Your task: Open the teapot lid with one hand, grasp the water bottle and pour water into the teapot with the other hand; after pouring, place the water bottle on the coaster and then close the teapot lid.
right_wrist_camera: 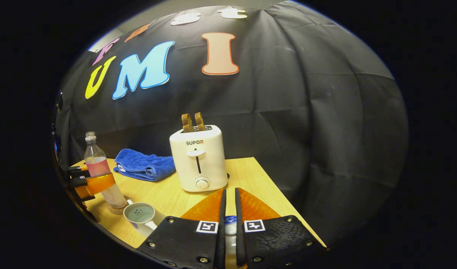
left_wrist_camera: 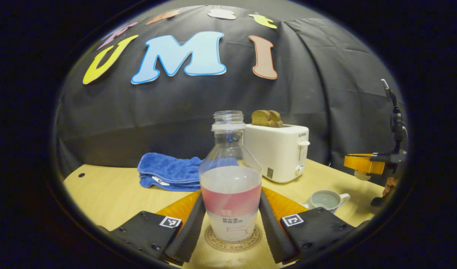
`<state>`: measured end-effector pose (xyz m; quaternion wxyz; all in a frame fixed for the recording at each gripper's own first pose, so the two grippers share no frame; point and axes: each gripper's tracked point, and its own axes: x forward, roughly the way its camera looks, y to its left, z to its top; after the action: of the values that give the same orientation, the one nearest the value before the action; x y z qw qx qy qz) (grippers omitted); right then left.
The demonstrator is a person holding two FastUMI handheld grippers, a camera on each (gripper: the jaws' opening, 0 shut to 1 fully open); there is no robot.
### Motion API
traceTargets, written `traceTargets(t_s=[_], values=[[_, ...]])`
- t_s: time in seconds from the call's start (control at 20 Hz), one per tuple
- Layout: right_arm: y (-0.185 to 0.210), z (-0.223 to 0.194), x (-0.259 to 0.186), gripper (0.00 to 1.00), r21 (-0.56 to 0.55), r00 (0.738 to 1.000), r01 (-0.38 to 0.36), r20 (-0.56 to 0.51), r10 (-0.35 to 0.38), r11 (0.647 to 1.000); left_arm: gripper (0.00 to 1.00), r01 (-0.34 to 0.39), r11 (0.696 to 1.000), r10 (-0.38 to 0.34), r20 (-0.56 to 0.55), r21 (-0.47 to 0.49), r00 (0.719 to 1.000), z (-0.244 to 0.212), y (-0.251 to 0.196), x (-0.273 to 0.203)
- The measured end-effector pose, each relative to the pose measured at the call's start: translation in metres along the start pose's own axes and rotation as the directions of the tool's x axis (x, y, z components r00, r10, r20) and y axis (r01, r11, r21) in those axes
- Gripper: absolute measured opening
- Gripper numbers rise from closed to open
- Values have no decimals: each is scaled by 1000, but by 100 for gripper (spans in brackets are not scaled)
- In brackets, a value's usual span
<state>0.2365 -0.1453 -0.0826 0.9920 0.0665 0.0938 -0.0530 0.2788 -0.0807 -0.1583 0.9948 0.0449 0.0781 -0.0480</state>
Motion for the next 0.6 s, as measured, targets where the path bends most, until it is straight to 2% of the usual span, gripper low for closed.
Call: traceTargets(t_s=[0.1,0.15,0.25,0.6], values=[[2,1,0,11,-1,1000,-6,3,6,1000,92,-13,1000,13,-6,10,1000,0,3,0],[4,2,-1,11,1,1000,-12,7,12,1000,100,-23,1000,23,-9,15,1000,0,5,-3],[9,6,-3,11,4,999,-32,22,32,999,100,-32,999,32,-11,0,999,2,5,-6],[52,39,-23,11,-5,978,-175,115,174,985,100,-52,998,52,21,-27,998,6,12,-43]])
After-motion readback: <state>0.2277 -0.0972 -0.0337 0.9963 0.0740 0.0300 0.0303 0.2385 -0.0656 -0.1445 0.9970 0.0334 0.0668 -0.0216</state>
